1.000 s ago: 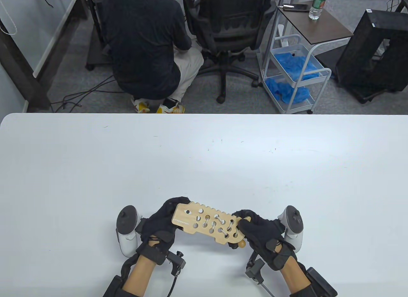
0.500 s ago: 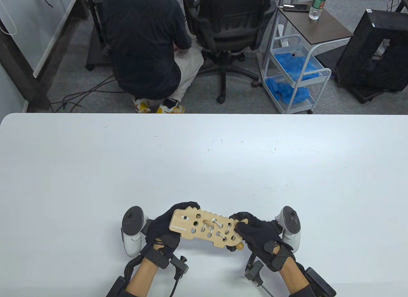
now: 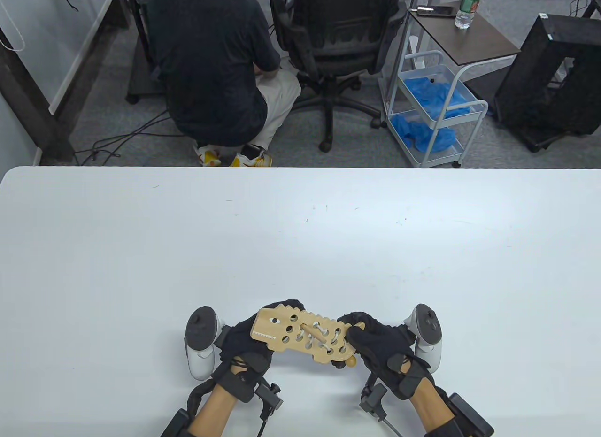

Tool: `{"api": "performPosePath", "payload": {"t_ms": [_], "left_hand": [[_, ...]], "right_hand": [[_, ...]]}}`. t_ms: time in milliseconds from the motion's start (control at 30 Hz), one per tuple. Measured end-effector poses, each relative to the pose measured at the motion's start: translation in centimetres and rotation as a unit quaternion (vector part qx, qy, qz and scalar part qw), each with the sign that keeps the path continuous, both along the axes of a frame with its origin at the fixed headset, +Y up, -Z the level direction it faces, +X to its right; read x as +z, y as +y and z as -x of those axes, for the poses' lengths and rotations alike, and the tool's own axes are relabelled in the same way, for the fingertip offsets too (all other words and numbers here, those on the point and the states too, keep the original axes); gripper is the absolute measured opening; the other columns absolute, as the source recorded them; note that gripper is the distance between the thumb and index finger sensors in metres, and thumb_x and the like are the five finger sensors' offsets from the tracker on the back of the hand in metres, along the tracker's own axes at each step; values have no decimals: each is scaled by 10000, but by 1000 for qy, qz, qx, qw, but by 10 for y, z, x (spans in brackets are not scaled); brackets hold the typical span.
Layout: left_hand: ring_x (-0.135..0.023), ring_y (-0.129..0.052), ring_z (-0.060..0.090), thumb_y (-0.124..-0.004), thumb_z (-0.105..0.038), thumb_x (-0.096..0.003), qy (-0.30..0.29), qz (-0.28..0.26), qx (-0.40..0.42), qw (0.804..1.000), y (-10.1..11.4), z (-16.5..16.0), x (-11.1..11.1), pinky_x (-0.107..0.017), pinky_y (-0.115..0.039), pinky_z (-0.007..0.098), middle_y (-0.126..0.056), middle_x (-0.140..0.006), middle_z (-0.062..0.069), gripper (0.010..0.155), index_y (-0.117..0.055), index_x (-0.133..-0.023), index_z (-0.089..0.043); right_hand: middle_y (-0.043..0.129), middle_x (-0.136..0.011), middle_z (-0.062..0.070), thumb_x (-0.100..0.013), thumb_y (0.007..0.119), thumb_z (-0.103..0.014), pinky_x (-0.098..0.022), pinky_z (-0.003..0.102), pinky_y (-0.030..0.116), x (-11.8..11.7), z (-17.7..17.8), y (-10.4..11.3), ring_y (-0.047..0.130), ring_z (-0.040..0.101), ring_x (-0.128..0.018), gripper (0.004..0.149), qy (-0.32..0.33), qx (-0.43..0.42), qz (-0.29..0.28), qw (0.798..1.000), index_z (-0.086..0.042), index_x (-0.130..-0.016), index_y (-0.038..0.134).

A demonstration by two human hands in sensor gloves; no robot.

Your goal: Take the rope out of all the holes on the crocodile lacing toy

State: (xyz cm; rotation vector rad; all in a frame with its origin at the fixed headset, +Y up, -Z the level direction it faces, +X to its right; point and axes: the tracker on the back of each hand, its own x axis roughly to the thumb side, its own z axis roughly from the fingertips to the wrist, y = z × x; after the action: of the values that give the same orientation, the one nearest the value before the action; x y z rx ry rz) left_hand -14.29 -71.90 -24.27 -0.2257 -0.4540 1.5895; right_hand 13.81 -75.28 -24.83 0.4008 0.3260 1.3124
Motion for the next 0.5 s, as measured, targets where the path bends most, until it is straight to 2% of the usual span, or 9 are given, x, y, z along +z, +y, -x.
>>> {"api": "performPosePath", "payload": {"t_ms": [167,233,300,367,400,500], "left_hand": [[-952,-773,248,-732,-155,-520,-73,-40,15,996,18,-9,0,-707,-620,645,-755,-1103,-5,634,-584,-1110,-336],[-1028,-698,255,-727,-168,-520,-114,-72,-20,991,28,-12,-1,-734,-585,658,-660,-1177,-12,708,-453,-1149,-345],[-1074,-642,279,-748,-190,-520,-144,-76,-17,987,33,-17,-1,-744,-563,671,-579,-1221,6,767,-358,-1168,-318],[-1107,-580,300,-791,-260,-526,-156,-62,2,986,34,-23,-1,-752,-525,690,-514,-1247,21,838,-266,-1177,-317],[-1121,-553,306,-764,-424,-532,-154,-52,20,987,34,-25,-2,-758,-507,696,-498,-1257,26,858,-214,-1182,-313],[-1107,-591,296,-696,-494,-548,-117,-16,67,991,32,-34,-10,-756,-520,684,-580,-1230,-37,838,-171,-1180,-325]], "right_hand": [[965,-640,158,-419,778,-381,-468,592,771,0,-3,2,1014,320,-435,477,-29,-40,17,999,-102,-804,742],[962,-647,157,-419,778,-381,-476,593,766,-1,-6,4,1011,321,-444,478,-42,-67,27,997,-104,-807,739],[960,-651,160,-420,779,-378,-483,597,760,-2,-9,6,1007,327,-450,478,-52,-71,26,996,-104,-809,738],[958,-664,146,-423,772,-388,-497,589,760,-4,-12,10,1006,317,-467,479,-58,-65,21,996,-118,-817,731],[955,-672,142,-425,772,-390,-504,588,757,-5,-14,13,1005,315,-477,476,-64,-67,16,996,-127,-820,731],[952,-679,160,-418,786,-376,-505,606,742,-5,-18,27,996,341,-485,468,-113,-56,-25,992,-131,-815,748]]}}
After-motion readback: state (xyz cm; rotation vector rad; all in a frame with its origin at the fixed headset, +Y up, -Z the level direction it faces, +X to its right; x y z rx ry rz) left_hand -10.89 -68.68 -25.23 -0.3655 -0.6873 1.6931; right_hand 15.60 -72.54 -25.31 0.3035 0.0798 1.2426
